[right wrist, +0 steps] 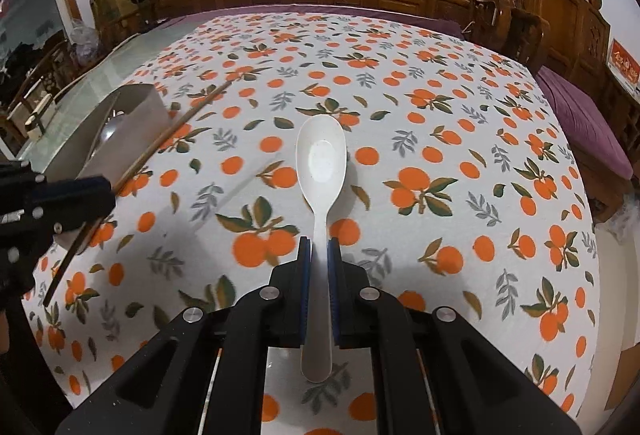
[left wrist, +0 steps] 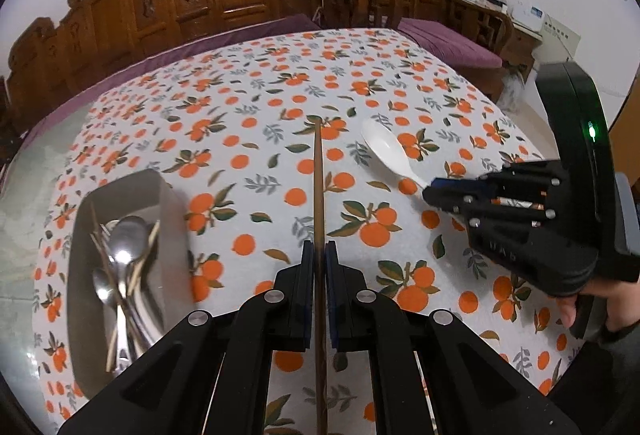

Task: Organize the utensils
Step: 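Carry the wooden chopstick over the grey tray with the left tool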

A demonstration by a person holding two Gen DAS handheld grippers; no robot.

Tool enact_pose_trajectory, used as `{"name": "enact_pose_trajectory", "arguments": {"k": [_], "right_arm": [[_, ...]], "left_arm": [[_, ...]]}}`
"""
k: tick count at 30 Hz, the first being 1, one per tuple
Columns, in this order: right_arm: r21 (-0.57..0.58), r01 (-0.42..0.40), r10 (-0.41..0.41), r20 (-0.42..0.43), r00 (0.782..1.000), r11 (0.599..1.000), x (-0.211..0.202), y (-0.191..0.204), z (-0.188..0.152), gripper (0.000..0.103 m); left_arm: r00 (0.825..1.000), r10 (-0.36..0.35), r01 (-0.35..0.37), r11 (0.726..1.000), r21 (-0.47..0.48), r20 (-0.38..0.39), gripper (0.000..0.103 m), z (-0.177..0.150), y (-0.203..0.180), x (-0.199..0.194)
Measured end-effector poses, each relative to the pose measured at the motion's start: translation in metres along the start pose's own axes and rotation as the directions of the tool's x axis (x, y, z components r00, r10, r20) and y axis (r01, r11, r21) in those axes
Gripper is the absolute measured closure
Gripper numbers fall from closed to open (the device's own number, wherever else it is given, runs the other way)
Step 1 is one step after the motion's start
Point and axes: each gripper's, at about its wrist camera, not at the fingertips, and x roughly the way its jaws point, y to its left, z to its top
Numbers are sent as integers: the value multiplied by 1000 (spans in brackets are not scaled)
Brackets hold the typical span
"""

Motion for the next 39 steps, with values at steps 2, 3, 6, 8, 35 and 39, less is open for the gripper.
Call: {"name": "enact_pose_trajectory", "arguments": {"k": [2,3,6,8,35,39], "right_arm": [[2,-1,1,4,1000,1000,-2,4,-1,93],[2,0,0,6,1000,1000,-3,6,-2,93],[-3,3,-3,14,1000,1000,-5,13,-3,93],[-16,7,-6,21,1000,1000,-6,19,-3,93],[-98,-49,57,85,995,994,-24,78,0,93],[-104,-56,66,94,993,993,-26,84,1,93]], "left_arm": [[1000,3,-3,1000,-5,7,98,0,4,-5],[1000,6,-6,1000,-7,10,98,0,6,-7],[1000,12,-11,1000,-12,22,98,-1,12,-15],[999,15,-15,1000,-18,30,98,-1,17,-19],[994,97,-92,992,-86,56,98,-2,91,-36],[993,110,-105,991,-86,50,98,-4,102,-32]]}}
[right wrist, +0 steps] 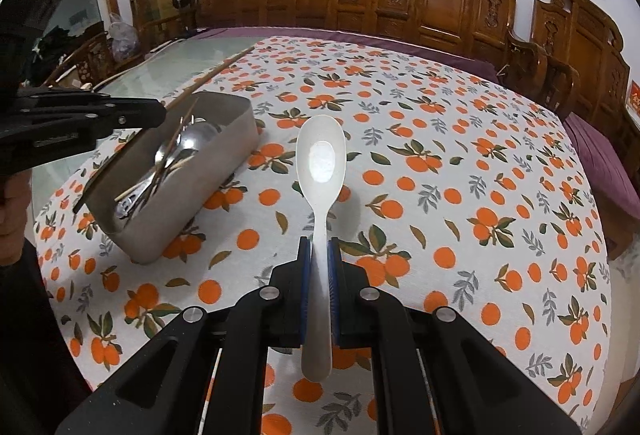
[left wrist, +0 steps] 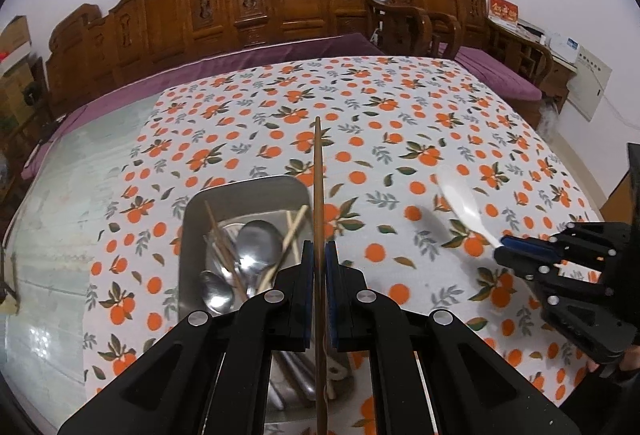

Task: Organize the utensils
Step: 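Carry the wooden chopstick over the grey tray with the left tool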

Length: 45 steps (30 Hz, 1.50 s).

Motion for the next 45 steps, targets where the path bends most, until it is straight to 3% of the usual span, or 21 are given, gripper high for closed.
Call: {"name": "enact_pose_trajectory", "arguments": {"k": [21,34,39,41,45], "right_arm": [[-35,-25,24,-20,999,999,15,15,2,93],[-30,-33,33,-9,999,999,14,21,5,93],[-32,-41,41,7,999,999,7,32,10,93],[-38,-52,53,12,999,998,3,39,12,93],[-57,-64,65,14,998,996,1,56,19,93]], "left_arm": [[999,21,-21,1000,2,-29,98,-26,46,43],[996,-29,26,999,-29,-90,98,-38,51,52],[997,-27,24,999,-43,-69,97,-37,56,43],[998,-28,25,998,-55,-50,89,-35,60,36],[1000,-20,20,997,-73,-9,86,-29,70,23]]}}
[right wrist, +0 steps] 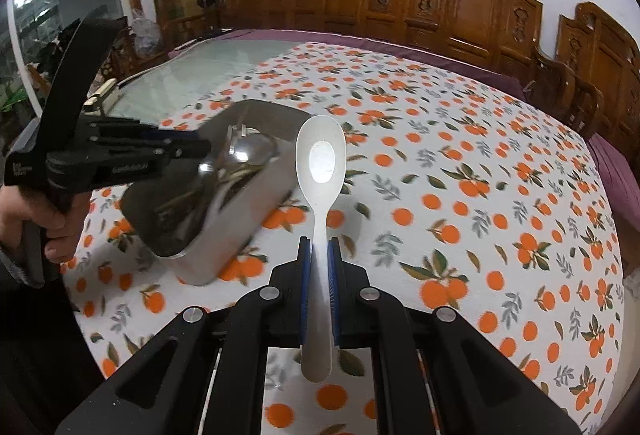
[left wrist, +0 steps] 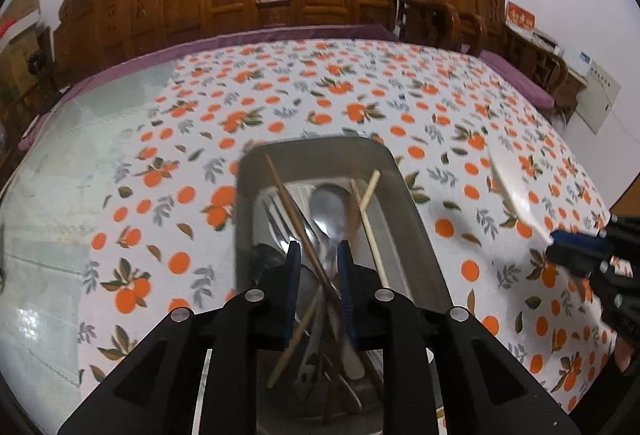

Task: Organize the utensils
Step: 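Carry the wooden chopstick over the grey tray with the left tool, then lower the chopstick into the tray and open the left tool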

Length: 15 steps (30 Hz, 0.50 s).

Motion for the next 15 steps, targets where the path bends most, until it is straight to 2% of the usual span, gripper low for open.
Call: {"name": "enact_pose_trajectory", "arguments": {"k": [6,9,13,15], "right_arm": [[11,-25,25,5,1000,1000,3,17,15,93],[28,-42,42,8,999,999,7,23,23,93],[42,-60,60,9,998,997,18,34,34,93],[43,-66,65,7,998,997,23,40,39,93]], "left_arm": [[999,24,-23,1000,-15,44,83,6,15,-15],[997,31,-29,999,-28,64,74,8,23,-22],[996,43,-39,998,-46,82,70,11,34,-29],[994,51,-46,997,-55,98,61,12,39,-33]]}}
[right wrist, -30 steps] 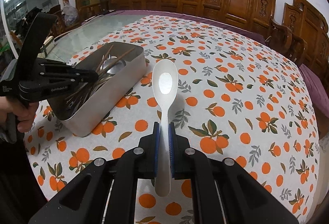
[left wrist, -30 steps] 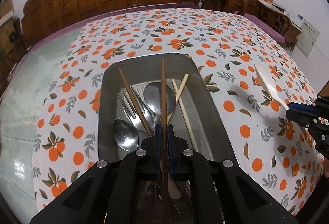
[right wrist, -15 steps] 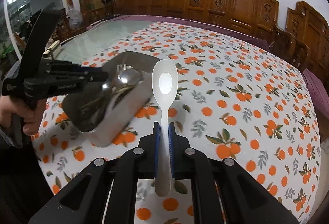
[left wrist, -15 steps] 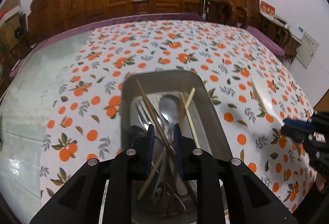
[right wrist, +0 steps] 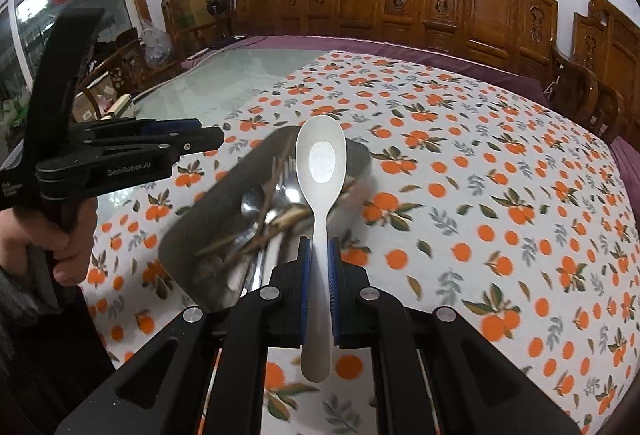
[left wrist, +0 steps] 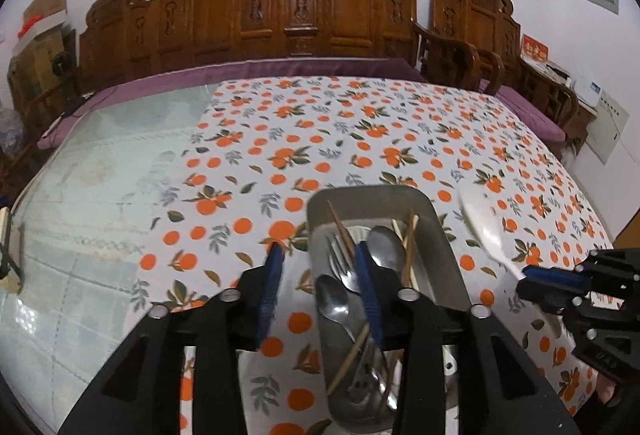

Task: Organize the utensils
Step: 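Lower the chopstick into the tray and open the left tool, then lower the white plastic spoon into the grey tray and open the right tool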

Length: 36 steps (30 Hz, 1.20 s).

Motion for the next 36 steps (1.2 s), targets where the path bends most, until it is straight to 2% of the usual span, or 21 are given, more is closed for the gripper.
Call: {"name": "enact_pose_trajectory", "arguments": {"k": [3,5,10,11,16,36], "right_arm": [[7,-9,9,-5,1000,1000,10,7,6,93],[15,-14,14,-9,1000,1000,15,10,8,93],[22,-18,18,-19,1000,1000,29,20,14,93],[21,-19,19,-22,1000,1000,32,22,15,93],[30,-27,28,-35,999,999,46,30,20,93],[187,-88,108,-101,989,978,97,39,23,93]], "left_arm": [[1000,9,-9,1000,-12,14,56,3,7,-5],[1000,17,-17,1000,-22,20,38,5,13,-6],[999,32,-29,998,-52,44,16,8,26,-11],[998,33,-30,998,-61,51,14,9,30,-12],[998,43,-39,996,-75,53,10,11,39,-15],[997,62,-59,995,-86,41,10,11,50,-14]]}}
